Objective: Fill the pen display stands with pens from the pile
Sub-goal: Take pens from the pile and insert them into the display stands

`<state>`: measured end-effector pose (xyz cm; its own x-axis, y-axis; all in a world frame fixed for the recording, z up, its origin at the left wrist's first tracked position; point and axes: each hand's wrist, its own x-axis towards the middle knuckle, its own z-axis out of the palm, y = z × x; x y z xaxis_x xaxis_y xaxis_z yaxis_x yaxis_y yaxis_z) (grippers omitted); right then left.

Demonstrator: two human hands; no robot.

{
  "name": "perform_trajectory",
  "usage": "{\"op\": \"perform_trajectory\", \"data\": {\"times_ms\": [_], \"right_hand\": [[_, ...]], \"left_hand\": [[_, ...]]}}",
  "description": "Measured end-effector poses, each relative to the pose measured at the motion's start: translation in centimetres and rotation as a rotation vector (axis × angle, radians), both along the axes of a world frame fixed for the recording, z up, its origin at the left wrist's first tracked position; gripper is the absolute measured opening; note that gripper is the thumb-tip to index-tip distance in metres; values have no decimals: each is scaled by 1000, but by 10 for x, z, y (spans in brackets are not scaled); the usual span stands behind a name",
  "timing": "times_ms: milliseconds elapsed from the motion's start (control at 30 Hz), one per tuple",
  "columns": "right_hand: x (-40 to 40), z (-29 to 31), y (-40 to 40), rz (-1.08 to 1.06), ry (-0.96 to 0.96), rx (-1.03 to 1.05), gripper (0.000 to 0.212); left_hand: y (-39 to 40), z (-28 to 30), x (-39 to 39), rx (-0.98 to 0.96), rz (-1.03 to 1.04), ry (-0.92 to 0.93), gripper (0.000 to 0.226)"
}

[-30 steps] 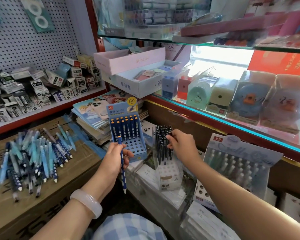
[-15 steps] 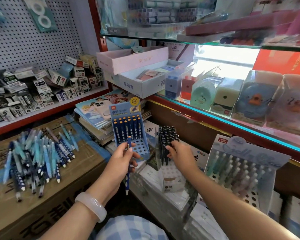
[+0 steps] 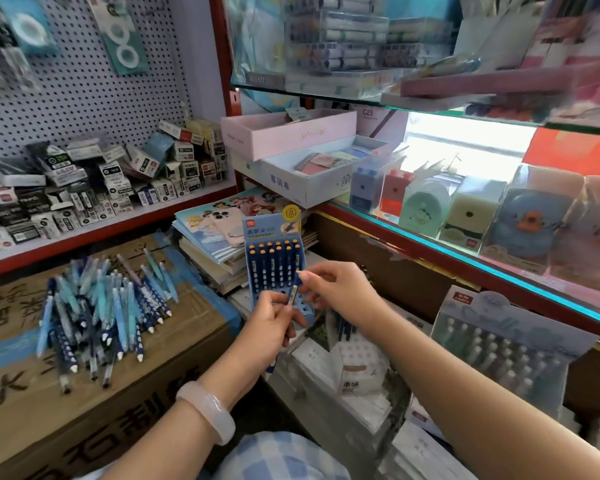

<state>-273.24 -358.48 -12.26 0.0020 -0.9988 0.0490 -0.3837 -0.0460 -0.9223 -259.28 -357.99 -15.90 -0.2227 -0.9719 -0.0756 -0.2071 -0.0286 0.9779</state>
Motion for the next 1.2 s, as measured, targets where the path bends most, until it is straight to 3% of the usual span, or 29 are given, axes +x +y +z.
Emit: {"op": "perform_trajectory", "data": {"times_ms": [133,333,467,767,1200], "right_hand": [[19,-7,-8,50,76,-27,20],[39,-14,-25,57,32,-58,10],[37,-11,-53,-82,7,-114,17],[58,-33,-108,-85,406,-218,16],[72,-61,-129,-57,557,-129,19]], "left_hand": [[-1,0,15,14,15,15,14],[-12,-4,39,32,48,-24,13],[-24,-2,78,-9,97,-221,30],[-44,-19,162,-77,159,-707,43],[-54,-36,169,36,140,-636,41]]}}
